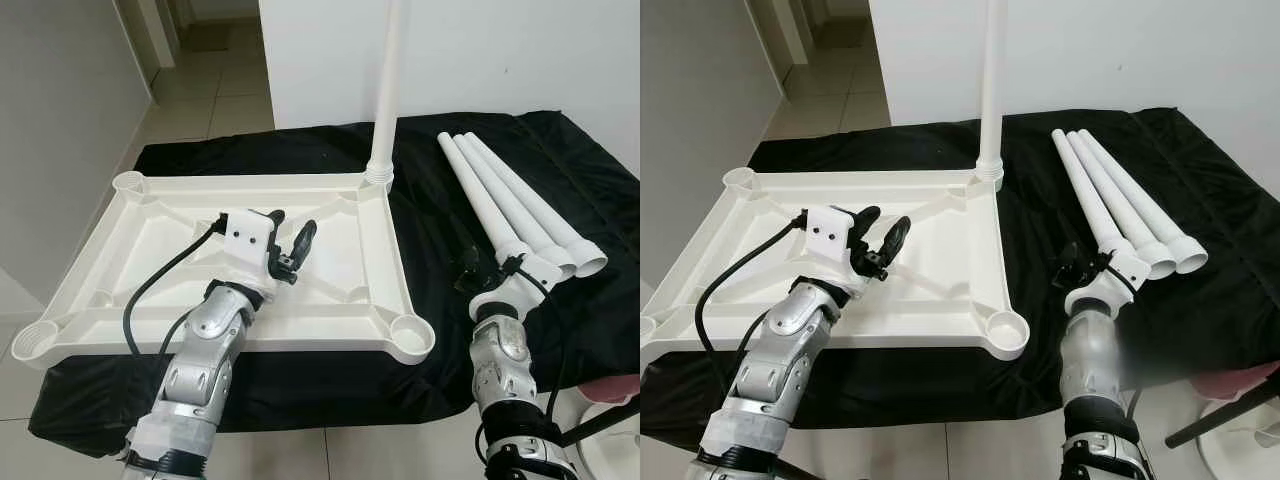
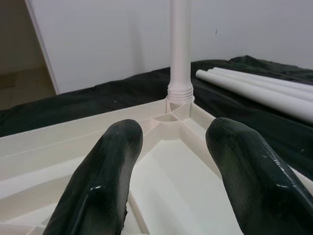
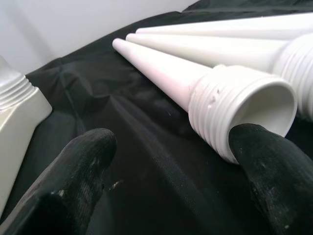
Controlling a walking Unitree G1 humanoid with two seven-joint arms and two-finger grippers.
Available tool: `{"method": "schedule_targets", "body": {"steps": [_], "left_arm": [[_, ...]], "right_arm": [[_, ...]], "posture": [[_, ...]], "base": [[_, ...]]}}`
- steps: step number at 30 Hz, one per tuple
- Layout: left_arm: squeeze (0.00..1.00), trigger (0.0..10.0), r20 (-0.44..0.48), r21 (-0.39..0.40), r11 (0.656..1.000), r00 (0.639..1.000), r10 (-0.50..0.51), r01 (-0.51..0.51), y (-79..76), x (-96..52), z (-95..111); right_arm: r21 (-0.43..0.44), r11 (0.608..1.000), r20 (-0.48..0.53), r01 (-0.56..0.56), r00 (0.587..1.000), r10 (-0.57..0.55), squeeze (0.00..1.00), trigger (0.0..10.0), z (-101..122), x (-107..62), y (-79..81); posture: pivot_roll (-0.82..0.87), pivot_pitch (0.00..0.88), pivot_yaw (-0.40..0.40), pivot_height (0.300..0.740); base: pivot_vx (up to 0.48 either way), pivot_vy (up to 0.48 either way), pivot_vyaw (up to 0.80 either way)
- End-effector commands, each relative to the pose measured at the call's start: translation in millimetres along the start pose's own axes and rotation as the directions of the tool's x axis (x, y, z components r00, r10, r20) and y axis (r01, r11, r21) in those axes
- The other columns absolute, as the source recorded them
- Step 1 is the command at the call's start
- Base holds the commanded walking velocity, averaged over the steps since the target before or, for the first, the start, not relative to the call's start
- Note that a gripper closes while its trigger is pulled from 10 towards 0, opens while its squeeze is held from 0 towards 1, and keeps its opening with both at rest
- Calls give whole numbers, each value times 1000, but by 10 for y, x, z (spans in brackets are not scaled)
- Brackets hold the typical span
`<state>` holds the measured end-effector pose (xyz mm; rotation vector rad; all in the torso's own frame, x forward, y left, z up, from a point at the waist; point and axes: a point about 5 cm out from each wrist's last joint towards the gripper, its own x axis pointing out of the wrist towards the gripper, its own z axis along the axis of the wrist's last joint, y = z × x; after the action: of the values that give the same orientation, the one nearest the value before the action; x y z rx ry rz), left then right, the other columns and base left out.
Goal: Building children table
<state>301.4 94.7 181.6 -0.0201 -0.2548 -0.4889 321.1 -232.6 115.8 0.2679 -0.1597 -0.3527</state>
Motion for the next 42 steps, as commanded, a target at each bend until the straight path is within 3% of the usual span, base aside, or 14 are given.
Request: {"method": "schedule_targets", "body": {"steps": [1, 5, 14, 17, 23, 24, 25, 26, 27, 28, 42], "left_arm": [[0, 10000, -17, 7, 1000, 1000, -10, 11, 3, -27, -16], [0, 10000, -20, 8, 1000, 1000, -4, 4, 11, -31, -20], [0, 10000, -31, 12, 1000, 1000, 0, 0, 10, -42, -5], [0, 10000, -35, 17, 1000, 999, 0, 0, 11, -40, -4], [0, 10000, -40, 22, 1000, 999, 1, 0, 0, -36, -7], [0, 10000, -42, 22, 1000, 999, 0, 0, -6, -34, -7], [0, 10000, -43, 22, 1000, 999, 0, 1, -10, -33, -7], [0, 10000, -44, 22, 1000, 999, 0, 1, -14, -29, -8], [0, 10000, -45, 22, 1000, 999, 0, 1, -17, -28, -6], [0, 10000, -45, 23, 1000, 999, 0, 1, -21, -24, -5], [0, 10000, -35, 16, 1000, 999, 7, -6, 28, 23, 11]], "right_arm": [[3, 1000, -6, -14, 1000, 14, 0, 10000, -32, -5, 40], [3, 1000, -7, -15, 1000, 15, 0, 10000, -37, -3, 42], [-12, 999, -17, -43, 999, 43, 0, 10000, 57, 168, 45], [-56, 996, -48, -75, 996, 72, 0, 10000, 78, 248, 59], [-55, 990, -107, -128, 987, 122, 0, 10000, 56, 311, 106], [-50, 990, -121, -133, 985, 126, 0, 8510, 48, 328, 116], [-46, 990, -127, -136, 983, 130, 0, 8510, 47, 342, 125], [-44, 990, -132, -137, 983, 130, 0, 2000, 49, 354, 129], [-44, 990, -137, -135, 982, 128, 0, 2000, 49, 367, 131], [-44, 989, -136, -139, 982, 132, 0, 0, 57, 378, 139], [-109, 964, -26, -242, 970, 241, 0, 0, 158, 339, 280]], "posture": [[13, 69, 81, 740], [14, 70, 83, 740], [22, 77, 88, 740], [22, 79, 88, 740], [21, 84, 88, 740], [21, 84, 88, 740], [21, 84, 88, 740], [22, 84, 86, 740], [22, 84, 86, 740], [22, 84, 85, 740], [-4, 69, 74, 740]], "base": [[0, 0, 0], [0, 0, 0], [0, 0, 0], [0, 0, 0], [0, 0, 0], [0, 0, 0], [0, 0, 0], [0, 0, 0], [0, 0, 0], [0, 0, 0], [0, 0, 0]]}}
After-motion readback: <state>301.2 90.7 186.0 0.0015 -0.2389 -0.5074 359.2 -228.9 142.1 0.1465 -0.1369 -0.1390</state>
